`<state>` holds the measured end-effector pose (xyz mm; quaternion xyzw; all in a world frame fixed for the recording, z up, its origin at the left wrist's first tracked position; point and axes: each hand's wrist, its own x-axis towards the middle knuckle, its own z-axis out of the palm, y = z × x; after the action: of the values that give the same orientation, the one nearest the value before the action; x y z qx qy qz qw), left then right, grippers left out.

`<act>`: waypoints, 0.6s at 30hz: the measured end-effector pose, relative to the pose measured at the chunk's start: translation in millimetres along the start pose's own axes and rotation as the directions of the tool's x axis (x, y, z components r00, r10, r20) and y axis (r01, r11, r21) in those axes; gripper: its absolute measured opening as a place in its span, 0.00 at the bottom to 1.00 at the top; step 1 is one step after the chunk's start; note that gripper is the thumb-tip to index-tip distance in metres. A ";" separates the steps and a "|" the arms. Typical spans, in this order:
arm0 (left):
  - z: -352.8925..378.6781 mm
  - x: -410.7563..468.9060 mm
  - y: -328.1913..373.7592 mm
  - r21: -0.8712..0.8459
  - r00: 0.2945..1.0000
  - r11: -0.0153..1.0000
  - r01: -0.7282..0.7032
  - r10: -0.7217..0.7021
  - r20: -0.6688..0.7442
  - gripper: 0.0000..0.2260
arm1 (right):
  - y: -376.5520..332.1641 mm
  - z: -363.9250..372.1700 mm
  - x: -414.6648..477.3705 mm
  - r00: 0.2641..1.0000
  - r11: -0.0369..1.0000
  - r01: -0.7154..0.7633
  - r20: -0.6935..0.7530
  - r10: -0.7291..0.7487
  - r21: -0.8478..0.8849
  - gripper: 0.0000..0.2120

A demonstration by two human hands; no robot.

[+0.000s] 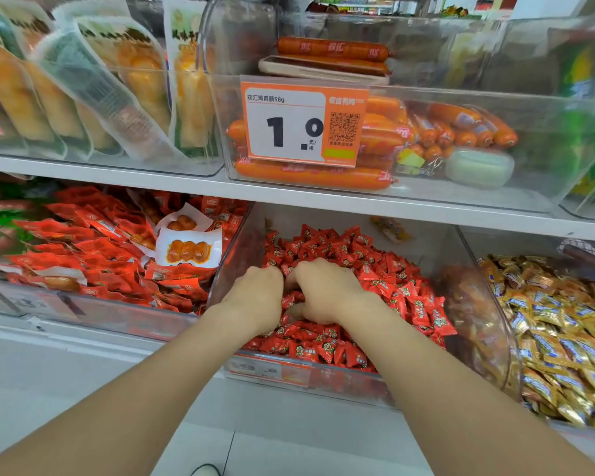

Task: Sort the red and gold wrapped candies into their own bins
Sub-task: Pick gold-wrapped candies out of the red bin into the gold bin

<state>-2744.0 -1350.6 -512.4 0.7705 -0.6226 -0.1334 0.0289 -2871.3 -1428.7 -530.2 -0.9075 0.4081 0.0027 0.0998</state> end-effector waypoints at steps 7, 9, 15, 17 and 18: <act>-3.1 2.5 -7.9 -0.123 1.000 0.992 -0.018 0.016 -0.014 0.07 | 21.4 -19.2 -15.5 0.998 0.995 0.031 0.042 -0.036 0.096 0.12; -5.8 3.5 -8.4 -0.169 0.999 0.985 -0.025 0.021 -0.025 0.05 | 29.9 -29.9 -26.8 1.000 0.971 0.016 0.008 -0.018 0.238 0.12; -8.8 4.1 -1.9 -0.265 0.997 0.962 -0.061 0.072 0.032 0.09 | 49.0 -49.2 -66.0 0.996 0.938 -0.080 -0.010 0.089 0.337 0.09; -6.7 4.2 3.3 -0.233 0.995 0.969 -0.083 0.093 0.033 0.16 | 52.4 -51.6 -77.4 0.993 0.954 -0.113 0.001 0.117 0.279 0.06; -4.9 4.9 5.6 -0.211 0.994 0.973 -0.094 0.104 0.034 0.17 | 53.7 -53.2 -83.6 0.992 0.961 -0.123 0.004 0.126 0.249 0.01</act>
<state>-2747.2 -1357.2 -507.3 0.7281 -0.6433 -0.2136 0.1024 -2971.0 -1411.4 -480.5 -0.8603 0.4620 -0.0479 0.2101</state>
